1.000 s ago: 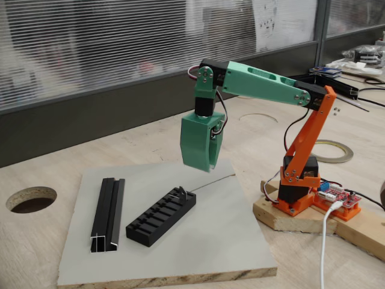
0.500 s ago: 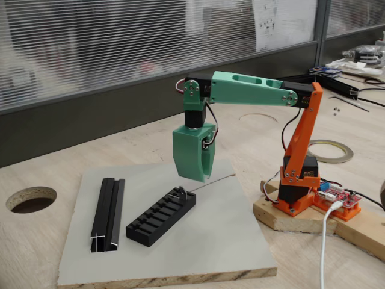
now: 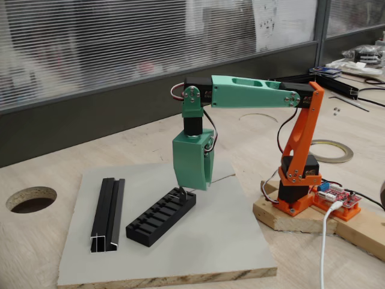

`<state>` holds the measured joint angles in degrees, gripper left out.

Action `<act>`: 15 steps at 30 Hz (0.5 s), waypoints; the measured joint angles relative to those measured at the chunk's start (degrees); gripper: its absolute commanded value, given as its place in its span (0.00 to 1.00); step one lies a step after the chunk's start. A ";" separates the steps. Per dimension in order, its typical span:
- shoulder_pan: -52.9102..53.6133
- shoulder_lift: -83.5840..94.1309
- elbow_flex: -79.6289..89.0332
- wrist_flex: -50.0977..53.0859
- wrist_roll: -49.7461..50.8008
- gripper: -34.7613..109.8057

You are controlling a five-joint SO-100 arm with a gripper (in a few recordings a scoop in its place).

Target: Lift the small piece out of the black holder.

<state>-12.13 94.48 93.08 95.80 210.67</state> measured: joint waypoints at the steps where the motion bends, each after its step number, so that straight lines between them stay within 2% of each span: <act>1: 0.00 0.00 0.00 0.00 0.00 0.35; 10: 0.18 0.00 0.00 0.00 0.00 0.35; 15: 0.18 0.00 0.00 0.00 6.59 0.35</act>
<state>-11.95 94.48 93.08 95.80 217.27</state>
